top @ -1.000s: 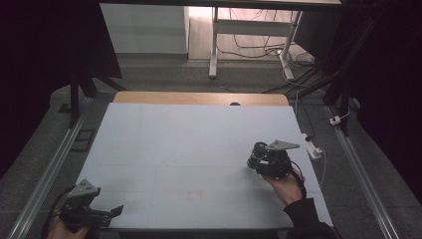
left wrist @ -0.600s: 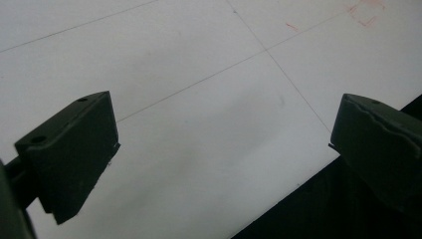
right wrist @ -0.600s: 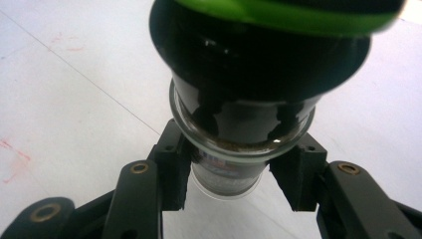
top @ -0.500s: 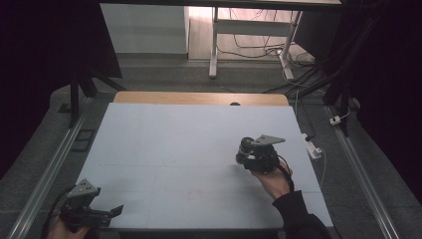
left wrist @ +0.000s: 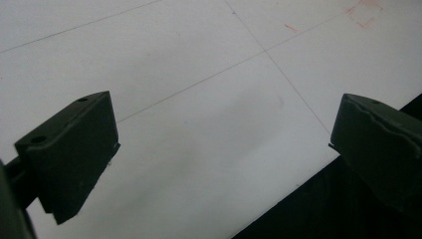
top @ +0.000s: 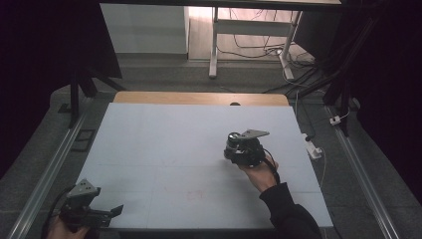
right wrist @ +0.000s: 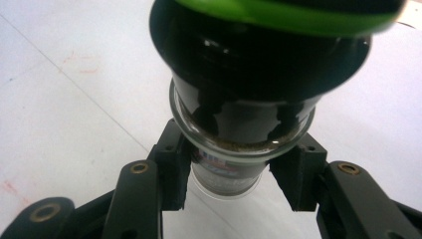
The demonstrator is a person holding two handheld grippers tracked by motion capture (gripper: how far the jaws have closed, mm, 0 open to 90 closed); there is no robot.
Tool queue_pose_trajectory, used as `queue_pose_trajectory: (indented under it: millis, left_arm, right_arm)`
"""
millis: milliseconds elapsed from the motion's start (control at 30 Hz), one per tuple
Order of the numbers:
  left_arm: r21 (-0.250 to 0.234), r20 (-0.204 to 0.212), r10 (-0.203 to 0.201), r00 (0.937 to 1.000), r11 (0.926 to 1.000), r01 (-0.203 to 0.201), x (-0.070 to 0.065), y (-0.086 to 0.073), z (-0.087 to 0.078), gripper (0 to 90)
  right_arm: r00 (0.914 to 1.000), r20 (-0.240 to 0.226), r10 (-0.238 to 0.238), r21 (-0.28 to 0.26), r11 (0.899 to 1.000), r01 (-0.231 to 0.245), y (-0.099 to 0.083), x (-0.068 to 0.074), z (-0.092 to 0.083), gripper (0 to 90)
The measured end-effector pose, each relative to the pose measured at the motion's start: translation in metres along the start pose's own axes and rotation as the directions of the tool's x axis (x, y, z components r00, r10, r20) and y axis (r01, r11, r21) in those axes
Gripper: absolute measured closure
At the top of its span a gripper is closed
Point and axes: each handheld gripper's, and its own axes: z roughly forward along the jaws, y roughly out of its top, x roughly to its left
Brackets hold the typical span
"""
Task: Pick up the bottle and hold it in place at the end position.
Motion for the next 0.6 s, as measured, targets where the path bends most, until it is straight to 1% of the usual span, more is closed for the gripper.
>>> queue_pose_trajectory:
  millis: [200, 300, 400, 600]
  left_arm:
    - [-0.002, 0.002, 0.000, 1.0000, 1.0000, 0.000, 0.000, 0.000, 0.000, 0.0]
    - [-0.003, 0.004, -0.001, 1.0000, 1.0000, 0.001, 0.001, 0.000, 0.000, 0.0]
    - [-0.004, 0.005, -0.004, 1.0000, 1.0000, 0.004, 0.001, 0.000, 0.000, 0.0]
    - [-0.005, 0.007, -0.005, 1.0000, 1.0000, 0.005, 0.001, 0.000, 0.000, 0.0]
  right_arm:
    - [0.9998, -0.014, -0.012, 0.001, 1.000, 0.012, 0.011, 0.007, 0.014, 52.3]
    - [0.9993, -0.015, -0.034, 0.003, 0.999, 0.034, 0.016, 0.012, 0.022, 52.3]
    - [0.9976, -0.008, -0.069, 0.011, 0.998, 0.070, 0.021, 0.018, 0.030, 52.3]
    - [0.9965, -0.025, -0.080, 0.015, 0.997, 0.081, 0.029, 0.026, 0.043, 52.3]
